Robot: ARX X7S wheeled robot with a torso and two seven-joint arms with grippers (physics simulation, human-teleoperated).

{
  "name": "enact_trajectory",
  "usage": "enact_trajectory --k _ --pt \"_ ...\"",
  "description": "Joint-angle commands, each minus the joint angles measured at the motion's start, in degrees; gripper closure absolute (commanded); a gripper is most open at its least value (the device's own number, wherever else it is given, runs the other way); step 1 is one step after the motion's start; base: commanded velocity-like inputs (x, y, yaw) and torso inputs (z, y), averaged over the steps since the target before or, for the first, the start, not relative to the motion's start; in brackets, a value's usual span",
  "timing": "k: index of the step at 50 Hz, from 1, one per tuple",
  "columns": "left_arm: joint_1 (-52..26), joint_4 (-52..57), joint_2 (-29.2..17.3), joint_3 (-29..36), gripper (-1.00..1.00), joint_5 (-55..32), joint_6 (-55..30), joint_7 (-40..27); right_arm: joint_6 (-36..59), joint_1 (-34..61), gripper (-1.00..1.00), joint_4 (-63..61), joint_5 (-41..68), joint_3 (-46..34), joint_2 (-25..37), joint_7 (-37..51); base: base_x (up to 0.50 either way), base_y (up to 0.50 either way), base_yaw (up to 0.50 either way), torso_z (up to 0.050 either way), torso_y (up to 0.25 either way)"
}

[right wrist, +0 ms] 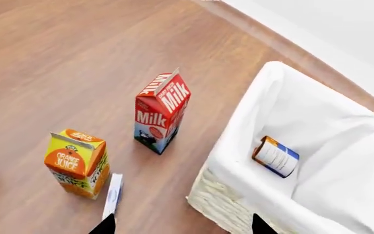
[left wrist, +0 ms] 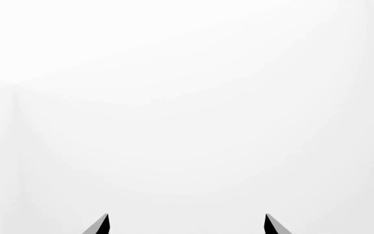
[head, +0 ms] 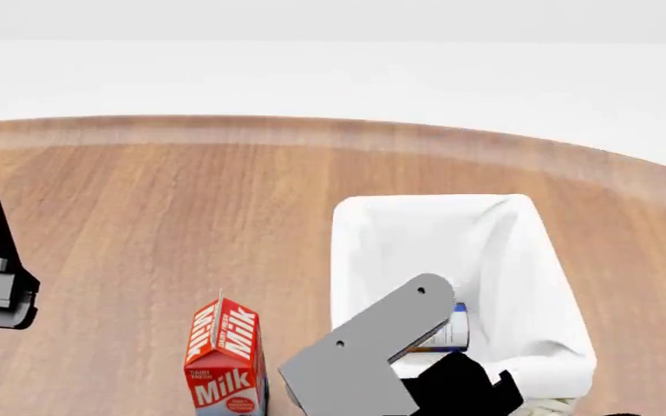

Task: Pick up the alphabet soup and the tomato sauce, and put them in the basket.

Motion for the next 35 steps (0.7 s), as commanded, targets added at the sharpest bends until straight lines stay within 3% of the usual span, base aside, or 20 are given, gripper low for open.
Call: enact_trajectory --k 1,14,35 --pt "0.1 -0.1 0.2 0.0 -1.0 0.2 0.3 0.2 -2.8 -2.9 -1.0 -4.5 2.7 -3.0 0.7 1.5 0.0 0.0 0.0 0.0 0.0" --pt "1.0 -0.1 0.2 -0.7 -1.0 -0.1 1.3 0.0 -8.9 -4.9 -1.0 -10.4 8.1 -8.4 1.6 5.4 0.0 0.0 0.0 0.0 0.0" --pt "0.2 0.3 0.3 -0.7 -1.0 0.5 0.1 0.7 -10.9 -8.4 -1.0 -16.6 6.1 -17.1 1.1 8.1 0.0 0.0 0.0 0.0 0.0"
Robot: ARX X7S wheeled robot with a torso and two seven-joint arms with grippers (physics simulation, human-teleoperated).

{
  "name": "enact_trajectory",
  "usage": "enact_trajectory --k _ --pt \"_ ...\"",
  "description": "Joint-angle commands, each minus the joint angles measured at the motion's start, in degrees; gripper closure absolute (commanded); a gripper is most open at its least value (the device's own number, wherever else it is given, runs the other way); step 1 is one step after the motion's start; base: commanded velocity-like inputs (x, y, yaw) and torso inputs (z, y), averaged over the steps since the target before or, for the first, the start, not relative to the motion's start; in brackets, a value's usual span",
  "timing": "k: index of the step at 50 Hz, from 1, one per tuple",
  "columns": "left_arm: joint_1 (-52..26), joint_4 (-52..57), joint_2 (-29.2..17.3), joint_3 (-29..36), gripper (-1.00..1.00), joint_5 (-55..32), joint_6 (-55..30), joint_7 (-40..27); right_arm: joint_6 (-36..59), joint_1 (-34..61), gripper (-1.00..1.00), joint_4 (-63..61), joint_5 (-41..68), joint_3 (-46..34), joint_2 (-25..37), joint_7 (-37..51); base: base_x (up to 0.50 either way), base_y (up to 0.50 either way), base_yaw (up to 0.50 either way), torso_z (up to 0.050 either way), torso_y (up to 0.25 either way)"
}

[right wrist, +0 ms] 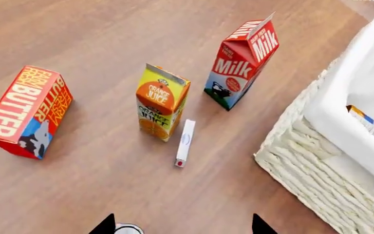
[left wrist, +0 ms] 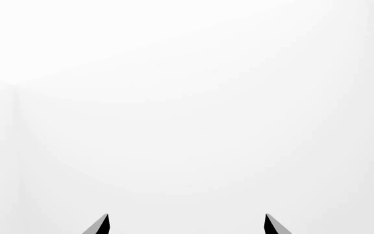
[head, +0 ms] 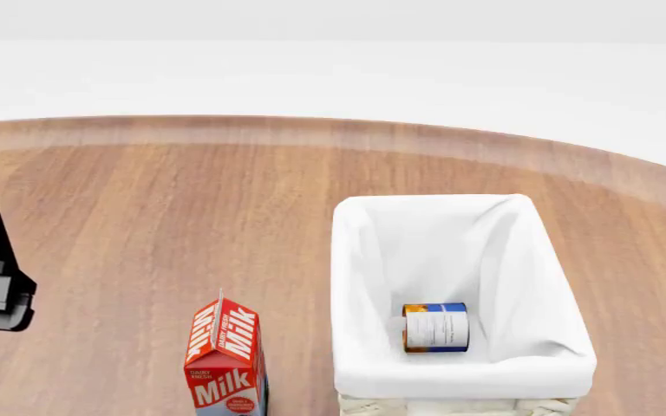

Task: Pick up the alphabet soup and the tomato sauce, and put them in the basket.

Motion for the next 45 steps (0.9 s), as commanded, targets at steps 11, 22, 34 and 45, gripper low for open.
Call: enact_trajectory --k 11,22,34,45 --pt "0.0 0.2 0.8 0.2 -1.0 1.4 0.1 1.1 -4.4 -2.0 -1.0 -6.8 -0.7 -8.4 -0.4 2.7 0.0 0.0 0.0 0.0 0.0" --pt "0.7 0.1 1.0 -0.2 -1.0 1.4 0.8 1.2 -4.6 -1.7 -1.0 -8.0 -2.2 -12.2 -0.7 1.5 0.0 0.0 0.0 0.0 0.0" --pt "0.9 -0.2 1.0 -0.3 -1.0 1.2 1.0 1.1 -1.4 -1.7 -1.0 -8.2 -8.0 -15.3 -2.0 1.0 0.0 0.0 0.0 0.0 0.0" --pt "0.1 0.3 1.1 -0.7 -1.0 1.6 -0.1 2.0 0.4 -4.2 -1.0 -8.3 -13.9 -17.5 -3.5 -0.2 0.0 0.0 0.0 0.0 0.0"
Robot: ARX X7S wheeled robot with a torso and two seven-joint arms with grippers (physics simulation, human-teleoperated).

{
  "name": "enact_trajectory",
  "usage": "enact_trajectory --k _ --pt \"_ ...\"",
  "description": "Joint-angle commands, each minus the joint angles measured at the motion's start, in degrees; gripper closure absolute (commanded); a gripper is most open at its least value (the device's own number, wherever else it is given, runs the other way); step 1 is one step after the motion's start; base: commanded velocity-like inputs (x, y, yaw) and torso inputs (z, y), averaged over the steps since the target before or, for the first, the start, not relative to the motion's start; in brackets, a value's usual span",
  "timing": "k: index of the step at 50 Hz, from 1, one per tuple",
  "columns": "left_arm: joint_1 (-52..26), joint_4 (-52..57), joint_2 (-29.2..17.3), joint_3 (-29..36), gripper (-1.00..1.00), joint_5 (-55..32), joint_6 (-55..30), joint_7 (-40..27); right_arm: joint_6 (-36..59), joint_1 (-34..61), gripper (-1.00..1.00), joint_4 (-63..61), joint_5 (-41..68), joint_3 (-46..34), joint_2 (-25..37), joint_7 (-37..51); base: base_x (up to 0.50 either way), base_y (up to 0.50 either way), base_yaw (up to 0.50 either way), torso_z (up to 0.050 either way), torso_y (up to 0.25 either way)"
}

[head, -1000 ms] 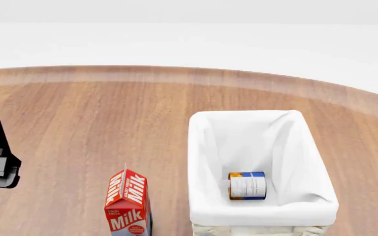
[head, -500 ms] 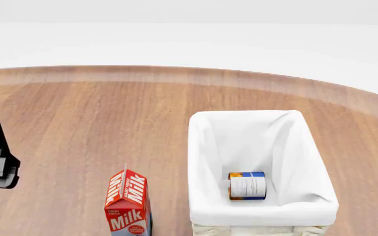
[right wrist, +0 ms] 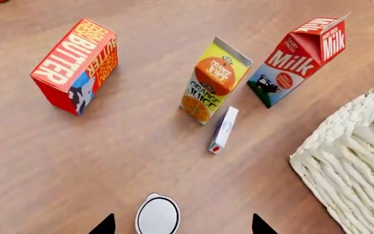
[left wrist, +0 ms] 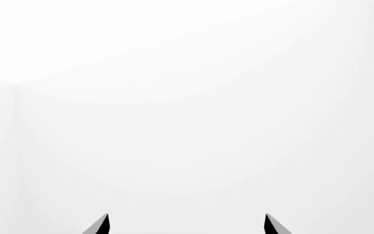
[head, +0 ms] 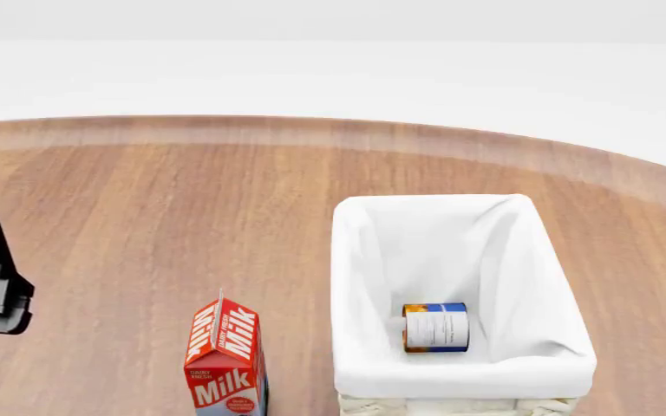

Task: Pick up the alphabet soup and the tomato sauce, and put them in the basket.

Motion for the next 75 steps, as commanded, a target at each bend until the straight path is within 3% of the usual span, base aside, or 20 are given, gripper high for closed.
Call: enact_trajectory --k 1,38,75 --pt "-0.7 0.3 0.2 -0.2 -1.0 0.4 -0.9 0.7 1.5 -1.9 -1.0 -0.3 -5.0 -2.5 -1.5 -1.1 0.0 0.0 0.0 0.0 0.0" --pt "1.5 -0.6 0.4 -1.4 -1.0 -0.5 1.8 0.2 6.8 -12.6 -1.0 3.6 -27.3 -1.4 -1.4 -19.6 0.0 0.0 0.0 0.0 0.0" --pt "1.5 -0.4 0.4 -1.2 -1.0 -0.5 1.6 0.1 3.0 -16.9 -1.0 9.0 -54.7 -10.4 -1.0 -37.5 0.0 0.0 0.0 0.0 0.0"
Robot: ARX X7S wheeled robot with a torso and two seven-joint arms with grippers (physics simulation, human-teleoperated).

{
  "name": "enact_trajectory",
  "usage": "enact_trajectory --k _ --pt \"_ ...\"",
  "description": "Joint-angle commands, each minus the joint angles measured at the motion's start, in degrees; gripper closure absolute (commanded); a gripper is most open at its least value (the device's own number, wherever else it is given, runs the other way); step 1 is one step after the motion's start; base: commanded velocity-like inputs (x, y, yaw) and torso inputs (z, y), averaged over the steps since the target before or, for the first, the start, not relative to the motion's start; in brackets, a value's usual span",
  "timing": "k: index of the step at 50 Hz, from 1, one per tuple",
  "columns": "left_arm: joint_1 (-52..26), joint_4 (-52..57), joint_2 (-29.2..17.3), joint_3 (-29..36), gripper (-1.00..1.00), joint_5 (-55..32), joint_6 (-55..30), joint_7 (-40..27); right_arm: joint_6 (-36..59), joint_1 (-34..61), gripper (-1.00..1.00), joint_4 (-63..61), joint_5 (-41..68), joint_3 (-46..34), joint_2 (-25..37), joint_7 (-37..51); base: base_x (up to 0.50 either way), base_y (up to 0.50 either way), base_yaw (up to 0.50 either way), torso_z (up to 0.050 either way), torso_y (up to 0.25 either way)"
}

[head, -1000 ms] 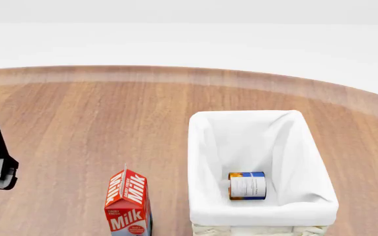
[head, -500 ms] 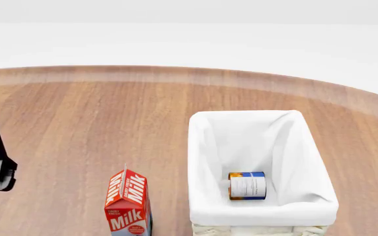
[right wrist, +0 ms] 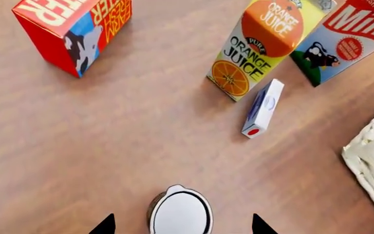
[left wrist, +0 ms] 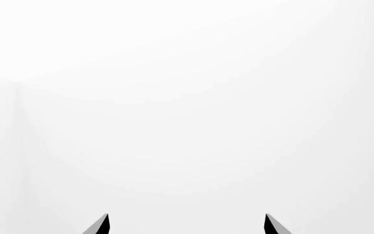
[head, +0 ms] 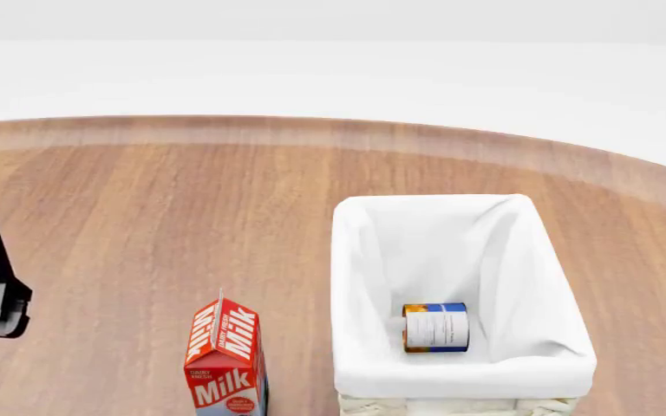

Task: Pick up the alphabet soup and the tomato sauce, and put them in the basket.

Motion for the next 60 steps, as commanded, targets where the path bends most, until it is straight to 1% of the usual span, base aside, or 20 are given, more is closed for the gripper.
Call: enact_trajectory --k 1,11,24,32,44,56,60 --pt "0.4 0.0 -0.1 -0.1 -1.0 -0.4 0.3 -0.2 -1.8 -1.0 -1.0 2.3 -7.1 -3.5 -0.7 -4.2 0.0 0.0 0.0 0.0 0.0" --pt "0.8 0.3 -0.1 -0.5 -1.0 -0.5 0.3 -0.2 -3.0 -0.5 -1.0 4.5 -9.8 -4.9 -2.3 -5.9 0.0 0.0 0.0 0.0 0.0" --pt "0.1 0.3 -0.1 -0.6 -1.0 -0.2 -0.2 0.2 -5.4 0.1 -1.0 7.6 -13.1 -6.2 -2.1 -8.8 0.0 0.0 0.0 0.0 0.0" --pt "0.9 0.2 0.0 -0.9 -1.0 -0.5 0.6 0.0 -7.8 0.0 -1.0 9.9 -15.9 -7.4 -1.4 -11.0 0.0 0.0 0.0 0.0 0.0" --pt "1.0 0.1 -0.1 -0.8 -1.0 -0.7 0.7 -0.2 -10.0 -0.4 -1.0 11.6 -19.3 -9.4 -1.1 -12.5 0.0 0.0 0.0 0.0 0.0" --pt "1.2 0.1 -0.2 -1.0 -1.0 -1.0 0.8 -0.3 -11.3 -0.7 -1.0 12.2 -20.3 -10.3 -1.1 -13.6 0.0 0.0 0.0 0.0 0.0" --pt "1.1 0.1 -0.3 -1.2 -1.0 -1.1 0.7 -0.2 -13.3 -1.7 -1.0 13.3 -18.6 -8.8 -0.7 -15.2 0.0 0.0 0.0 0.0 0.0"
